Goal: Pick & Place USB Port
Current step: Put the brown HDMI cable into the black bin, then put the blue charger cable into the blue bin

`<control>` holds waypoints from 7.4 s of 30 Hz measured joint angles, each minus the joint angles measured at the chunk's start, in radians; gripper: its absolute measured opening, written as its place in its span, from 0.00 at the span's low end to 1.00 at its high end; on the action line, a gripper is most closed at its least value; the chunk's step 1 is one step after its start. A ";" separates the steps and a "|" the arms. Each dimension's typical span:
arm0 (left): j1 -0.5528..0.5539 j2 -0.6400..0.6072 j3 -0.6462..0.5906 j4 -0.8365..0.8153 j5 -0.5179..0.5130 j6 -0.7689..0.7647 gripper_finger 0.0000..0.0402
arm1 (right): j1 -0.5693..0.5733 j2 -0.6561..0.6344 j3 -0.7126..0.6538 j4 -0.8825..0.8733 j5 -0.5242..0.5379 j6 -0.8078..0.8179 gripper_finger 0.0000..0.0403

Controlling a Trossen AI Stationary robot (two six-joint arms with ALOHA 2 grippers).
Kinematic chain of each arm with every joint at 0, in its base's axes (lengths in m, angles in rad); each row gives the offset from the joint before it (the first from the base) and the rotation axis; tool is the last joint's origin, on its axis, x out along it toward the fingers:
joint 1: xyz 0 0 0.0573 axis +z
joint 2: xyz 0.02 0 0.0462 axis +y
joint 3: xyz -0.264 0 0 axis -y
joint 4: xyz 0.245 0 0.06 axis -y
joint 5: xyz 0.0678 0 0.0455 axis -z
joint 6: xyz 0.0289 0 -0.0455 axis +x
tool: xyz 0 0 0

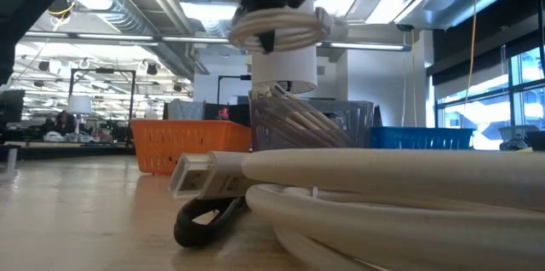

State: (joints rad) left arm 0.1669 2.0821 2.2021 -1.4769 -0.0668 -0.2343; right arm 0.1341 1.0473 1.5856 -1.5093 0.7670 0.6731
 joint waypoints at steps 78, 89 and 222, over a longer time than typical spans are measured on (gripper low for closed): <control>-0.498 -0.537 -0.309 -0.094 -0.476 -0.792 0.45 | 0.387 0.009 -0.542 0.727 -0.395 0.544 0.31; -0.585 -0.886 -0.883 0.003 -0.405 -1.168 0.40 | 0.496 0.175 -0.565 0.892 -0.458 0.771 0.19; -0.224 -1.209 -1.217 0.242 -0.502 -0.703 0.39 | -0.129 0.560 -0.594 0.785 -0.474 0.632 0.05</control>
State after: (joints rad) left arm -0.0570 0.8734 0.9852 -1.2353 -0.5685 -0.9371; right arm 0.0053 1.6070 0.9911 -0.7241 0.2933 1.3048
